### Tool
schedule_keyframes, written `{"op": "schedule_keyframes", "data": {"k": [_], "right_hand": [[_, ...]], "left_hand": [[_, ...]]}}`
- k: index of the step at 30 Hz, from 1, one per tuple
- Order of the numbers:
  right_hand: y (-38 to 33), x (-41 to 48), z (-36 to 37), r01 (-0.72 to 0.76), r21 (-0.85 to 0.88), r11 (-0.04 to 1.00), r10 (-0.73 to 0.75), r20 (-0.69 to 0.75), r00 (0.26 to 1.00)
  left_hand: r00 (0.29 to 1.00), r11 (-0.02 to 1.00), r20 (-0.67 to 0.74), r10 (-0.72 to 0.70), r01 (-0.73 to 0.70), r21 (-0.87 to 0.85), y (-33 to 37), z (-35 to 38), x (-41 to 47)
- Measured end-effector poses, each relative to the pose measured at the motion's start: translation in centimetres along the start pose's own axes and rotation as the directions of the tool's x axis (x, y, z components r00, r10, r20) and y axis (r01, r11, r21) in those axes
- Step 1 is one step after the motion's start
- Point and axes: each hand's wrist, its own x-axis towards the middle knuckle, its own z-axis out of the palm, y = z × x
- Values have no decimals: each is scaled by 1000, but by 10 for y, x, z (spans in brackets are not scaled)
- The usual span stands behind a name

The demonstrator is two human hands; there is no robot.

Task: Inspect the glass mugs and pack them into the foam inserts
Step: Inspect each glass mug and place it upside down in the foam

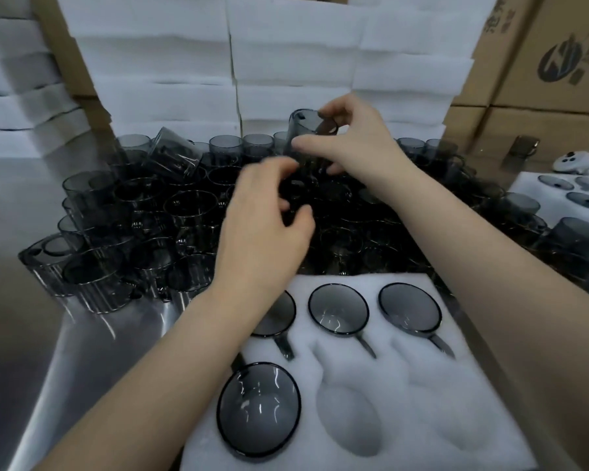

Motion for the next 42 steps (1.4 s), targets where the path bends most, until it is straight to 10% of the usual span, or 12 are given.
{"op": "schedule_keyframes", "data": {"k": [12,26,37,42], "right_hand": [[11,-78,-30,-183,532,826,-20,353,935],[19,-83,-15,-205,449,870,135,185,974],[26,-80,-26,-363,675,642,25,455,890],[27,-82,-21,-257,625,737,-10,390,921]], "left_hand": [[982,996,188,22,-4,-94,16,-5,14],[955,984,255,153,-170,45,-3,4,8],[982,944,187,29,35,-328,-6,-2,6],[982,946,185,19,42,-320,-5,-2,6]]}}
